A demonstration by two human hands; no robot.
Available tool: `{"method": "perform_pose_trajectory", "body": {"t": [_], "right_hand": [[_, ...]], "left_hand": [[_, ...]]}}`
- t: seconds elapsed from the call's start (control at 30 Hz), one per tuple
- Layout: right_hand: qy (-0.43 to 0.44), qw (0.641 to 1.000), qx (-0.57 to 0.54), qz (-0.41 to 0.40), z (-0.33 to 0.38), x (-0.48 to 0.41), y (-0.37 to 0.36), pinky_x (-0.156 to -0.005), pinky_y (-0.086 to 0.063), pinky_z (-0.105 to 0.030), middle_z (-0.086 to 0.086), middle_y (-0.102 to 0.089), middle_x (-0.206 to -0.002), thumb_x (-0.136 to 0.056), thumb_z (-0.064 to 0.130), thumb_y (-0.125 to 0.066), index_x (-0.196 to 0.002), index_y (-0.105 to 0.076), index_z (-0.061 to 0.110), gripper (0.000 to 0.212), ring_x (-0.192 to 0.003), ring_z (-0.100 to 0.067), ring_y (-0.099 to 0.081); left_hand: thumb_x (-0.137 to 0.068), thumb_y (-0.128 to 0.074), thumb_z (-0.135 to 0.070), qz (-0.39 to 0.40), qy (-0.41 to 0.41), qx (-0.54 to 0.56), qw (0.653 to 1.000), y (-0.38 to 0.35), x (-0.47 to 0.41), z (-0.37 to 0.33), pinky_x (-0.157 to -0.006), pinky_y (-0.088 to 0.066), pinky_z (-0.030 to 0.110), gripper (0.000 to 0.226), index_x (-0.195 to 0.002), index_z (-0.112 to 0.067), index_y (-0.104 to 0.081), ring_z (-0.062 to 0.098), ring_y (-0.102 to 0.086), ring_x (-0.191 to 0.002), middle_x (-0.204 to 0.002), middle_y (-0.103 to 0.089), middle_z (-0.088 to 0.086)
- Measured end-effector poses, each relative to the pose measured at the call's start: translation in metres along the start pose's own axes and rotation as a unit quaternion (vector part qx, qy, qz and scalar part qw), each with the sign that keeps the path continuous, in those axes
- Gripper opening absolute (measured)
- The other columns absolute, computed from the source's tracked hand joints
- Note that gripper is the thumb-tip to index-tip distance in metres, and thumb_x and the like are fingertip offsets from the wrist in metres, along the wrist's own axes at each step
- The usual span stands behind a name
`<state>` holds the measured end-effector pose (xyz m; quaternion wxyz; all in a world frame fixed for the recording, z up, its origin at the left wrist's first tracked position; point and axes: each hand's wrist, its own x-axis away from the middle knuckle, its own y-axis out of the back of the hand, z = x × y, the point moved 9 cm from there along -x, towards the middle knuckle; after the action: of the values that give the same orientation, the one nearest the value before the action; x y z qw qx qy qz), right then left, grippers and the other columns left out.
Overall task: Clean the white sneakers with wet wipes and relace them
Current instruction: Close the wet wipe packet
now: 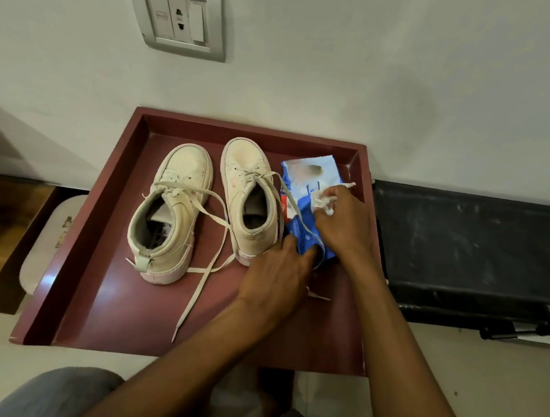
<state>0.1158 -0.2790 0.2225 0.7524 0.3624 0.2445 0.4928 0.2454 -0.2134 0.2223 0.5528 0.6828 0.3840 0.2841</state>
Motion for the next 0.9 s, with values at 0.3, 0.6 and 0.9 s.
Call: {"method": "perform_pose_trajectory", "body": {"t": [0.3,0.6,0.9], "right_hand": [[0.063,0.993,0.008,-0.097,0.022,-0.001,0.047,-0.066,-0.042,-0.028,-0.006,-0.06,-0.082,-0.084,0.017,-0.057,-0.082,-0.071,0.012,0.015,-0.07,-0.012,-0.052],[-0.074,0.99,-0.108,0.052,-0.006,-0.007,0.014,-0.063,-0.058,-0.034,-0.006,-0.068,-0.088,-0.083,0.011,-0.057,-0.089,-0.065,0.006,0.011,-0.071,-0.022,-0.068],[0.05,0.995,0.061,-0.054,0.014,-0.001,0.008,-0.06,-0.03,-0.008,-0.009,-0.059,-0.11,-0.092,0.014,-0.062,-0.098,-0.07,0.007,0.012,-0.084,-0.009,-0.049]], "left_hand": [[-0.093,-0.065,-0.023,0.023,-0.017,0.002,1.0,-0.004,-0.001,0.002,-0.05,-0.029,0.031,0.026,-0.119,-0.024,-0.068,0.025,-0.067,-0.072,-0.098,-0.061,0.006],[-0.106,-0.045,-0.022,0.016,0.003,0.015,1.0,-0.004,0.0,0.007,-0.061,-0.037,0.035,0.034,-0.139,-0.02,-0.053,0.028,-0.065,-0.095,-0.12,-0.053,0.01],[-0.103,-0.048,-0.02,0.034,-0.003,0.014,0.999,-0.007,0.0,0.007,-0.061,-0.037,0.035,0.033,-0.135,-0.018,-0.056,0.027,-0.063,-0.092,-0.116,-0.054,0.009]]}}
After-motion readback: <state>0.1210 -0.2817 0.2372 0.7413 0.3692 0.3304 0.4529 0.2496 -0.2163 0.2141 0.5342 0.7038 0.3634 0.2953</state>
